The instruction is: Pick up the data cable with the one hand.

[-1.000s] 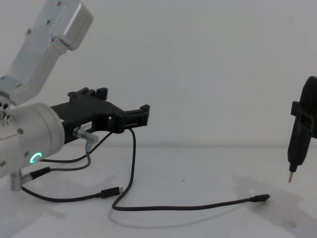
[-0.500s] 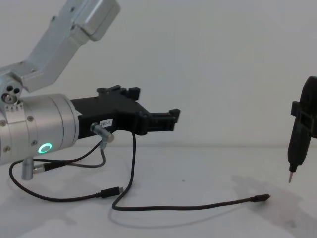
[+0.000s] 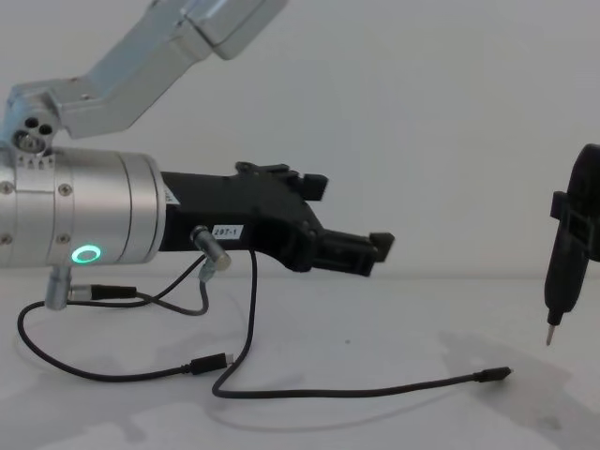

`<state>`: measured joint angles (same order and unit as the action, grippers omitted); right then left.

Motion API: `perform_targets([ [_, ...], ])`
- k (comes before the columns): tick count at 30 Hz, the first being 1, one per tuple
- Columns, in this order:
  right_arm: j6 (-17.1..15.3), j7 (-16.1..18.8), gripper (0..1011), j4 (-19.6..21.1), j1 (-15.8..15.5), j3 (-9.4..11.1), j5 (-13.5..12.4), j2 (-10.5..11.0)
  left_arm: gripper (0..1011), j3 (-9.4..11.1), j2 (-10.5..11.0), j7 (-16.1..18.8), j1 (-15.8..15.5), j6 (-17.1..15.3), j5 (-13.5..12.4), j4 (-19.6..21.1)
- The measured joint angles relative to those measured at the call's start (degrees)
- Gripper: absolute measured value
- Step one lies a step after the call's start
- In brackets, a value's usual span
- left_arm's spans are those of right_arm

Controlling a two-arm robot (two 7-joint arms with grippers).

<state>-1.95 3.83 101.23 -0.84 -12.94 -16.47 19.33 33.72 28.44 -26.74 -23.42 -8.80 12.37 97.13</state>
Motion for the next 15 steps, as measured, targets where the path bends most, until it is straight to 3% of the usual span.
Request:
perform_targets([
  [9,0.0,0.0,268,0.0,0.0,0.0,0.0,0.0,1002,2.99,1.77,-5.18,-3.35,-2.46,-2.99,0.97],
  [15,0.0,0.0,268,0.0,0.0,0.0,0.0,0.0,1002,5.74,2.66,-7.24,-5.66,-3.49,-7.38,1.54],
])
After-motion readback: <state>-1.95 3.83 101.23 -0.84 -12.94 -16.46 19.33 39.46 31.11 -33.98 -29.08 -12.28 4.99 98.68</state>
